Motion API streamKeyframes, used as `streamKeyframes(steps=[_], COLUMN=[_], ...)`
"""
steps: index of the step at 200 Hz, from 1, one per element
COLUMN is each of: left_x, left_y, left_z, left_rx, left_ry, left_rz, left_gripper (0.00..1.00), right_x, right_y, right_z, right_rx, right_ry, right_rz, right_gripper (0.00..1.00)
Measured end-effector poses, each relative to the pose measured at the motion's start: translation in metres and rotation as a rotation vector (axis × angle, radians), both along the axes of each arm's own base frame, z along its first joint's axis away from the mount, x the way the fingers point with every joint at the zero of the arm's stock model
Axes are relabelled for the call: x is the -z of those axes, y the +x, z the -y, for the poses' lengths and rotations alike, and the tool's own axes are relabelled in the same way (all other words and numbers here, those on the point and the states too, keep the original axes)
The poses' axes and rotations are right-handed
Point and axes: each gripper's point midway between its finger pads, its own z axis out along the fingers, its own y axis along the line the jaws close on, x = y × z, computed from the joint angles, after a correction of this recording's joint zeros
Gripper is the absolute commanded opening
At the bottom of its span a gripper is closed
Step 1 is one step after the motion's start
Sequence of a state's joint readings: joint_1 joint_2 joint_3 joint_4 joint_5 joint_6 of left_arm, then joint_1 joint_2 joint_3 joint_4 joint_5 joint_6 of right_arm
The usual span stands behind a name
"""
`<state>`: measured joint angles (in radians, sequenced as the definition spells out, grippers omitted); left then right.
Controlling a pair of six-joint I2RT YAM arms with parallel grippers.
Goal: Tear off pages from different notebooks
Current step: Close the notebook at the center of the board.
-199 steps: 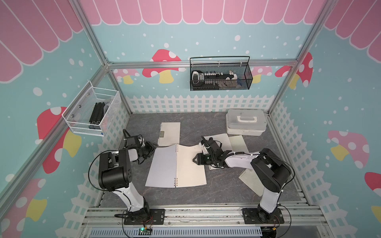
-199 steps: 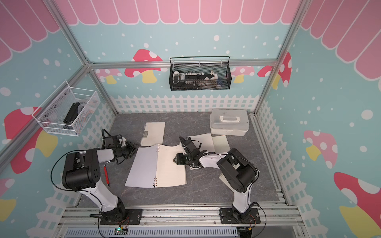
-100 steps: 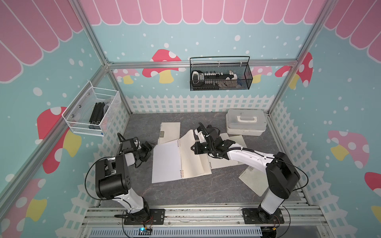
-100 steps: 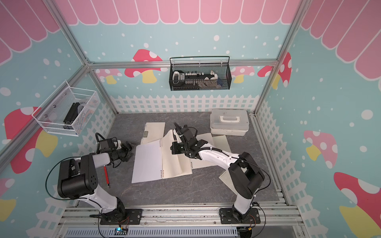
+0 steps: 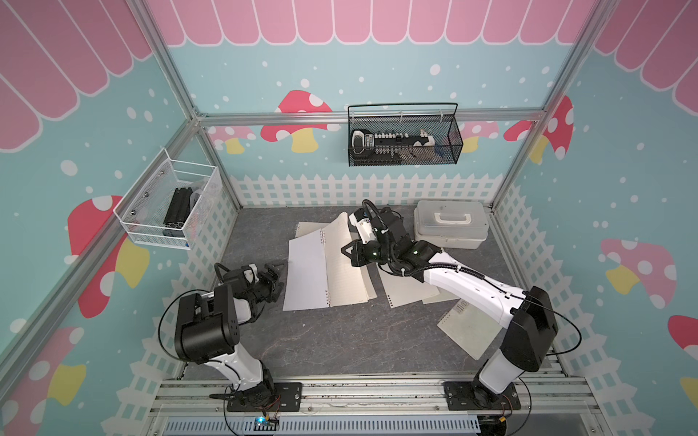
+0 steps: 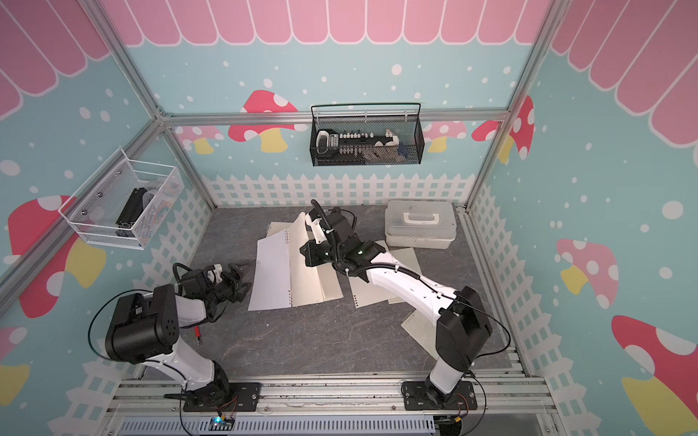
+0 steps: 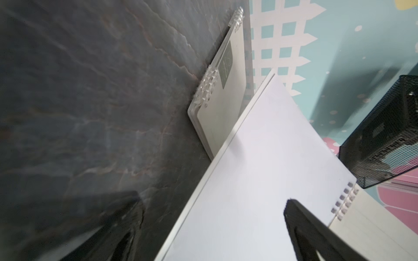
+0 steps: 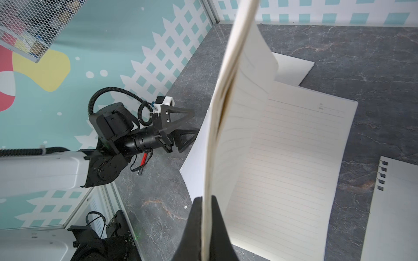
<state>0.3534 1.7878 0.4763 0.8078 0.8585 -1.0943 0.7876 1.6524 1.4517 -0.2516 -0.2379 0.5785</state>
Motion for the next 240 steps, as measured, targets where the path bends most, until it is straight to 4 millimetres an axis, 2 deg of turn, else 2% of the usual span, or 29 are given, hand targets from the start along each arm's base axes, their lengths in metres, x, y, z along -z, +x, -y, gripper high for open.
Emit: streamKeyframes(steps=[36, 52, 76, 91, 109, 127, 159, 179, 199, 214, 227, 240], left_x=[-0.009, -0.014, -0.030, -0.038, -0.045, -0.047, -0.054, -0.062, -0.073, -0.085, -0.096, -0.114], left_y=[0.028, 0.032, 0.035, 0.037, 0.037, 0.036, 0.035, 0.033, 0.031, 0.028, 0.027, 0.029], left_z=[0.009, 0.017, 0.039, 0.051, 0.058, 0.057, 0.055, 0.052, 0.048, 0.045, 0.042, 0.036], left_rx=[0.063, 0.093, 0.176, 0.220, 0.249, 0.252, 0.246, 0.235, 0.214, 0.193, 0.168, 0.117], left_ry=[-0.103, -0.116, -0.114, -0.115, -0.128, -0.138, -0.154, -0.162, -0.158, -0.140, -0.072, 0.048], left_rz=[0.123, 0.155, 0.215, 0.243, 0.257, 0.260, 0.262, 0.266, 0.269, 0.261, 0.239, 0.199], left_gripper=[0.99, 0.98, 0.96, 0.86, 0.53, 0.35, 0.19, 0.00, 0.00, 0.00, 0.00, 0.00], right_x=[-0.008, -0.011, -0.010, -0.007, -0.001, 0.005, 0.022, 0.033, 0.044, 0.061, 0.082, 0.103], right_y=[-0.010, -0.012, -0.013, -0.014, -0.013, -0.010, -0.008, -0.006, 0.000, 0.007, 0.014, 0.021], right_z=[0.006, 0.007, 0.006, 0.006, 0.009, 0.013, 0.020, 0.022, 0.019, 0.013, 0.005, -0.004], right_rx=[-0.032, -0.040, -0.050, -0.053, -0.041, -0.019, 0.016, 0.030, 0.044, 0.056, 0.066, 0.072], right_ry=[0.003, 0.008, 0.013, 0.012, -0.004, -0.024, -0.066, -0.089, -0.096, -0.105, -0.112, -0.114], right_rz=[0.029, 0.039, 0.049, 0.050, 0.047, 0.048, 0.035, 0.020, 0.004, -0.021, -0.052, -0.090], right_gripper=[0.00, 0.00, 0.00, 0.00, 0.00, 0.00, 0.00, 0.00, 0.00, 0.00, 0.04, 0.15])
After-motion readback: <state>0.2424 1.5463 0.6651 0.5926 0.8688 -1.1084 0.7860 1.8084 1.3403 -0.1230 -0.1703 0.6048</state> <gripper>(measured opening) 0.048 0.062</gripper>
